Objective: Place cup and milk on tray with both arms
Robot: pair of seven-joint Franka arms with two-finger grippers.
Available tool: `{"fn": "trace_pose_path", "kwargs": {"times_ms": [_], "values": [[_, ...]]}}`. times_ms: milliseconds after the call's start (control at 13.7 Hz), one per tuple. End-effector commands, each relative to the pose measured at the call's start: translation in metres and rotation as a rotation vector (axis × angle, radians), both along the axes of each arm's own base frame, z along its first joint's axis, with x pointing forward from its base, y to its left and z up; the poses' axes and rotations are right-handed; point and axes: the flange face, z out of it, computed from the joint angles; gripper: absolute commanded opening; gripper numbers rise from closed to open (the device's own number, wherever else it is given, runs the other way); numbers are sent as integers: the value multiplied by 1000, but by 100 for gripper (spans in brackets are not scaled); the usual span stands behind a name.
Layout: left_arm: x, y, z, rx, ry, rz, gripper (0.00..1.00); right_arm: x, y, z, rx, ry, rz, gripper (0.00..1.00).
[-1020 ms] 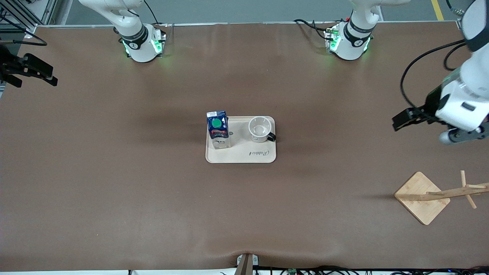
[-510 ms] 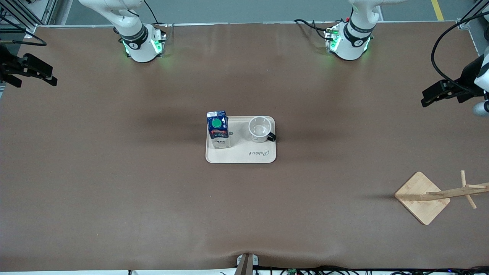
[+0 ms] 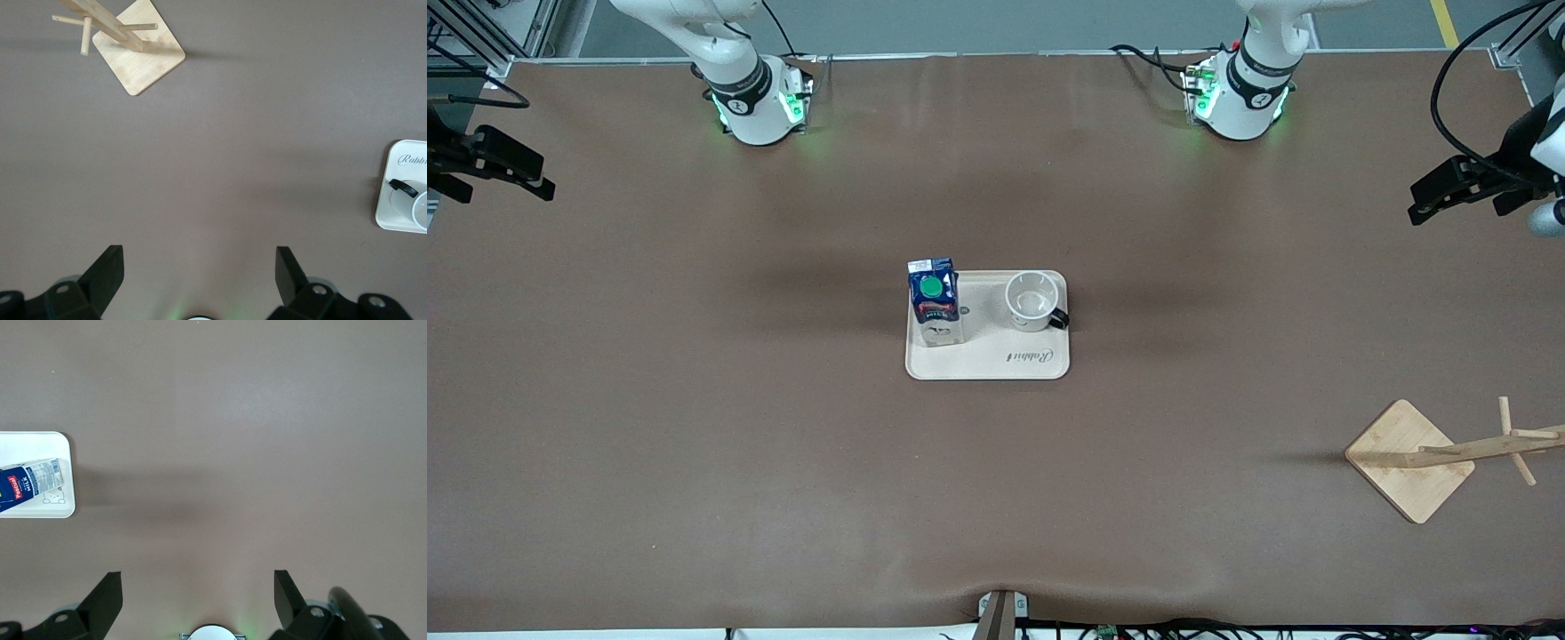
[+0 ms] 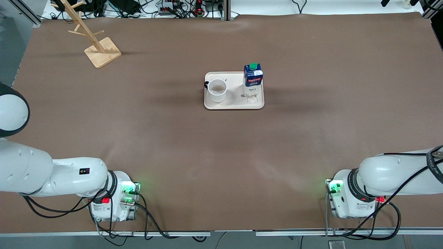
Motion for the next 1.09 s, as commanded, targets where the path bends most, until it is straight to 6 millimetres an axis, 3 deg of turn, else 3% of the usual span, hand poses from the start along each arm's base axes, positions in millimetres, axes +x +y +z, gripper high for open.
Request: {"fn": "trace_pose_path", "kwargs": {"times_ms": [0, 364, 1020], "values": [[-8, 1, 4, 20, -5, -16, 100, -1, -3, 1, 11, 2, 8, 100], [-5, -11, 0, 17, 0, -62, 100, -1, -10, 0, 12, 4, 1, 100], [-5, -10, 4, 16, -9, -62, 100, 0, -12, -1, 12, 4, -2, 100]]}}
